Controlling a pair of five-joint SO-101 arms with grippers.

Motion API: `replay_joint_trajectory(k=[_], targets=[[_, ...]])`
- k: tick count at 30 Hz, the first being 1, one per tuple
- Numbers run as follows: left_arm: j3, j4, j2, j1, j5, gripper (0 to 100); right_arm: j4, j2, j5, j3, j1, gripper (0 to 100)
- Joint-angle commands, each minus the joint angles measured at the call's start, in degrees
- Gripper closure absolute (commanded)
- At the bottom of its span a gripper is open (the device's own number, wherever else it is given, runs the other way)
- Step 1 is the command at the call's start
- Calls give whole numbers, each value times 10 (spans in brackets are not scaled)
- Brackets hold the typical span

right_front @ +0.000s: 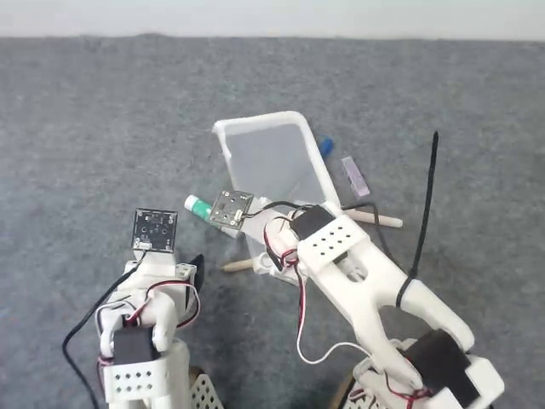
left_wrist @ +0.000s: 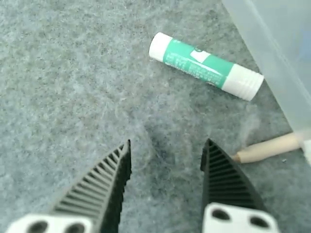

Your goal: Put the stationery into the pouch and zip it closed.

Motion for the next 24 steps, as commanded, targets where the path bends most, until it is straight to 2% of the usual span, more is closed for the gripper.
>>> replay_joint_trajectory(k=[1,6,9,13,24], targets=[[-30,-11,-11,-3,-4,780,27,-70,7,-26,3,991],[-35,-11,-11,-18,-1,773,41,-152,-7,-25,5,991],[-47,-6,-11,-46,7,704,39,-196,-28,-25,5,991],[-58,0,-11,-52,56,629,36,-247,-46,-25,5,991],[-167,-1,-11,-30,100,619,-5,-338,-49,-25,5,991]])
